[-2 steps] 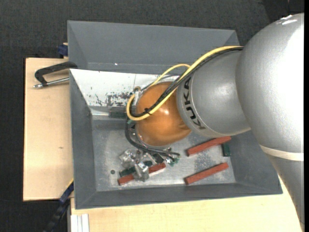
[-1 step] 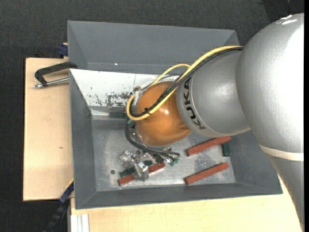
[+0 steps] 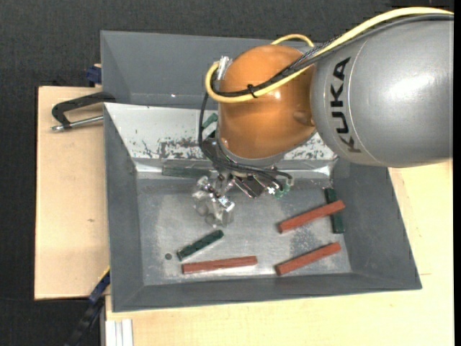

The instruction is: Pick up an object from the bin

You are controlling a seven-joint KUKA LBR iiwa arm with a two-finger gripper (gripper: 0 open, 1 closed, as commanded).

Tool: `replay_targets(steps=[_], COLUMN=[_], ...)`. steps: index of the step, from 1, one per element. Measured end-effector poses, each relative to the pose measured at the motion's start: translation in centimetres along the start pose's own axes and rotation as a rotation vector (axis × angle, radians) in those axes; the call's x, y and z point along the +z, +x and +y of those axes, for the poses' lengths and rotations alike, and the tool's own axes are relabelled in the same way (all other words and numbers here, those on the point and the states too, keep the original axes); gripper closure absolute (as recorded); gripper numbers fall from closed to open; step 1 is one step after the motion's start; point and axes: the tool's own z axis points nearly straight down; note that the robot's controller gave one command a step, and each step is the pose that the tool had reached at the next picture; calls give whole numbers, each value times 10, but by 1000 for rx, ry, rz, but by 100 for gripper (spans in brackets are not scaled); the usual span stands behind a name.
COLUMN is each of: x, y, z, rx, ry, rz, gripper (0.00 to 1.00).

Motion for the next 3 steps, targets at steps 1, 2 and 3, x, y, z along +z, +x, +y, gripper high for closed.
replay_targets(steps=[1,2,3], x=[1,1,29], y=[0,0,8], z=[0,0,-3], rx=[0,0,-70], ry=[-1,-1,2], rz=[1,1,-2], gripper=[0,0,0])
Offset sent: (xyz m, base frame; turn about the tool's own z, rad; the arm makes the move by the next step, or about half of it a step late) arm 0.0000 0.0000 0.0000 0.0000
